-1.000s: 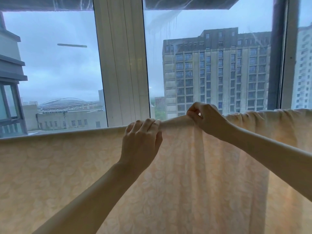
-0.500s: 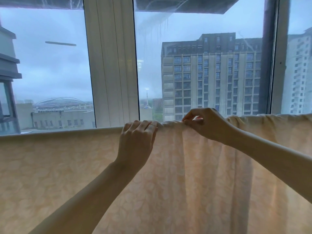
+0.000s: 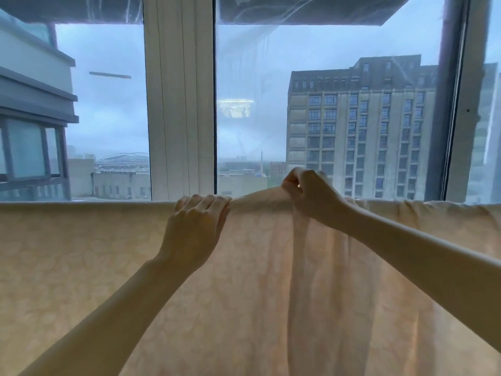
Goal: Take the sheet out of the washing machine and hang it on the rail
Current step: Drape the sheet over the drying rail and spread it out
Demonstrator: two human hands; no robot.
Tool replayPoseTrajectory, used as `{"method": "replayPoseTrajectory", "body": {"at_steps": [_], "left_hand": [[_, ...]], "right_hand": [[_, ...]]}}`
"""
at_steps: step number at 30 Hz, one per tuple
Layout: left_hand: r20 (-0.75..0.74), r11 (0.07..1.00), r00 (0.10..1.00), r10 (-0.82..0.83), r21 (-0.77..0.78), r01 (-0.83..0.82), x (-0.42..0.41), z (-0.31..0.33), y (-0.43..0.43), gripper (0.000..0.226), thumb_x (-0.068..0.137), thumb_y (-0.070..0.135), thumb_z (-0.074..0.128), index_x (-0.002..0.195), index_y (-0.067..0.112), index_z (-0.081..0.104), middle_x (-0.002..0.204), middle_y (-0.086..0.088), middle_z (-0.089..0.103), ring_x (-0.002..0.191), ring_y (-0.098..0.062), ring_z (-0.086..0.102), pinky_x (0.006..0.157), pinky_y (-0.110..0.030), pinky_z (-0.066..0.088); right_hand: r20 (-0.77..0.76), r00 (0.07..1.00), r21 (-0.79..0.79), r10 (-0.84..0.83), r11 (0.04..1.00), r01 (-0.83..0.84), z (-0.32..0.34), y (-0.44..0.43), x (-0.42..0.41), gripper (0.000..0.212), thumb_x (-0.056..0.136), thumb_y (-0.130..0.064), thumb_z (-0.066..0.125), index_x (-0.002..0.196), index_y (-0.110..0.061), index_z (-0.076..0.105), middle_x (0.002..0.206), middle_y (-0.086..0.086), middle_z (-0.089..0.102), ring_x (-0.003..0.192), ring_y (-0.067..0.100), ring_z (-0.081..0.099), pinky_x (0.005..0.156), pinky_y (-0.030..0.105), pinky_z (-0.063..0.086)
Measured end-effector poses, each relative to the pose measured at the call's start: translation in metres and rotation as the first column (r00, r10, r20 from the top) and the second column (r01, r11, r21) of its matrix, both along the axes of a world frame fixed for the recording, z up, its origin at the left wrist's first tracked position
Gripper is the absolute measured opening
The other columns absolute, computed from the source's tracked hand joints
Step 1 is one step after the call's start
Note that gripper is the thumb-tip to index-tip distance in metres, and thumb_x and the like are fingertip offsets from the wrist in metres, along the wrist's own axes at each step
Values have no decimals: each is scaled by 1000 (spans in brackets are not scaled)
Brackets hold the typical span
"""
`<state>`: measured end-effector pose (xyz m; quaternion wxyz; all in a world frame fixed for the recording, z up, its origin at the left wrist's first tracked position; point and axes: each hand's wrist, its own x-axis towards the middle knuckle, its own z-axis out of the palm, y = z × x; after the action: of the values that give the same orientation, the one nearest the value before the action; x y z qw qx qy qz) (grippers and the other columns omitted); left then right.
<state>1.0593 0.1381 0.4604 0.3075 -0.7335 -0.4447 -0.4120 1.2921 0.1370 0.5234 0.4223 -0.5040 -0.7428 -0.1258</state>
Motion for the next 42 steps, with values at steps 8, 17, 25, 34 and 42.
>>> {"method": "replayPoseTrajectory", "body": {"at_steps": [8, 17, 25, 34, 42], "left_hand": [[-49, 999, 999, -17, 27, 18, 40, -1, -3, 34, 98, 32, 40, 120, 20, 63, 108, 1, 70, 93, -22, 65, 87, -41, 48], [-78, 998, 997, 10, 65, -5, 28, -5, 6, 34, 97, 31, 43, 120, 18, 64, 106, 0, 71, 89, -24, 65, 83, -43, 50], [-76, 996, 996, 45, 85, -38, 34, -2, 5, 41, 98, 37, 37, 117, 16, 66, 103, -3, 72, 86, -27, 66, 85, -44, 49], [-88, 993, 994, 68, 103, -59, 40, -3, 6, 41, 99, 38, 38, 119, 15, 65, 103, -5, 71, 86, -29, 64, 81, -44, 46], [-96, 996, 995, 5, 94, 4, 80, -1, 5, 37, 99, 37, 41, 117, 16, 66, 102, -3, 72, 86, -28, 66, 81, -42, 46]], "right_hand": [[56, 997, 7, 50, 999, -51, 0, 5, 10, 13, 91, -16, 58, 89, -12, 70, 76, -3, 62, 67, 8, 52, 55, 7, 34], [175, 970, -73, 169, 985, -158, -5, -20, 42, 11, 88, -19, 65, 99, -17, 69, 90, -10, 67, 80, -1, 62, 74, 3, 46], [94, 990, 47, 109, 992, -114, -7, -17, 40, 8, 90, -12, 61, 90, -12, 68, 82, -1, 69, 70, 3, 58, 63, 0, 40], [-125, 989, -14, -73, 997, 72, 19, -20, 96, 11, 93, -14, 58, 97, -8, 66, 84, 5, 65, 69, 14, 62, 61, 11, 48], [-67, 994, 10, -92, 996, 93, 4, -18, 99, 12, 91, -12, 61, 98, -6, 67, 84, 1, 64, 74, 10, 58, 66, 10, 47]]}}
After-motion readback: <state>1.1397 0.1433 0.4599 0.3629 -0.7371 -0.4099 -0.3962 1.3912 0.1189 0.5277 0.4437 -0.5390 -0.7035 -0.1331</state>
